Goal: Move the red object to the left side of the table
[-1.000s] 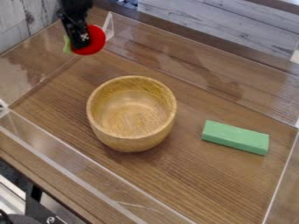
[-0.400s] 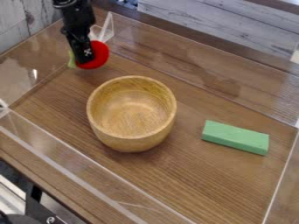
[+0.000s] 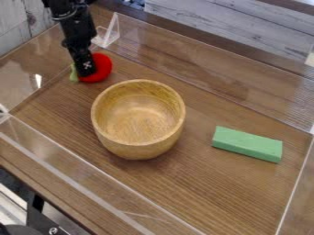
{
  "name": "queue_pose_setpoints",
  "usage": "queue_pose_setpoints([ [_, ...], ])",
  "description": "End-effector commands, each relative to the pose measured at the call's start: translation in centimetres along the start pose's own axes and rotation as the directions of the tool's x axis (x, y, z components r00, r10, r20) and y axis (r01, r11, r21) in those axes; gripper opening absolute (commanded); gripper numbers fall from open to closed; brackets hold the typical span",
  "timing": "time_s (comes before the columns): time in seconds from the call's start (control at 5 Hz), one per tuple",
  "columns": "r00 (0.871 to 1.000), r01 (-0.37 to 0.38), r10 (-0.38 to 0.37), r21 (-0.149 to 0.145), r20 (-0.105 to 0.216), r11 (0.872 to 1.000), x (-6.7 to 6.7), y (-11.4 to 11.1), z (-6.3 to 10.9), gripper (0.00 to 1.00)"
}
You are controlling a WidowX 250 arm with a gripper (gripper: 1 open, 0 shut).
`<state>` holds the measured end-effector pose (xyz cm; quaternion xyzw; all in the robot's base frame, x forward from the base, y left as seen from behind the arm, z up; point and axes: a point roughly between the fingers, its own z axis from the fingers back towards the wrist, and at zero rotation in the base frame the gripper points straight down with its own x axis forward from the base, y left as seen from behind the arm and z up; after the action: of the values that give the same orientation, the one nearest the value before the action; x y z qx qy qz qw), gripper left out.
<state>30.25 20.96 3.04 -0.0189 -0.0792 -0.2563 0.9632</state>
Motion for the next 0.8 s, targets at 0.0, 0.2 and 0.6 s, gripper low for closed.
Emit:
queue_pose_setpoints([
  [0.0, 0.999, 0.046, -0.046, -0.007, 0.022, 0.999, -0.3, 0.2, 0.2, 0.00],
  [0.2, 0.998, 0.062, -0.061, -0.034, 0.032, 0.998, -0.5, 0.0, 0.2, 0.00],
  [0.6, 0.999, -0.001, 0.005, -0.073, 0.048, 0.997, -1.5, -0.3, -0.1, 1.00],
])
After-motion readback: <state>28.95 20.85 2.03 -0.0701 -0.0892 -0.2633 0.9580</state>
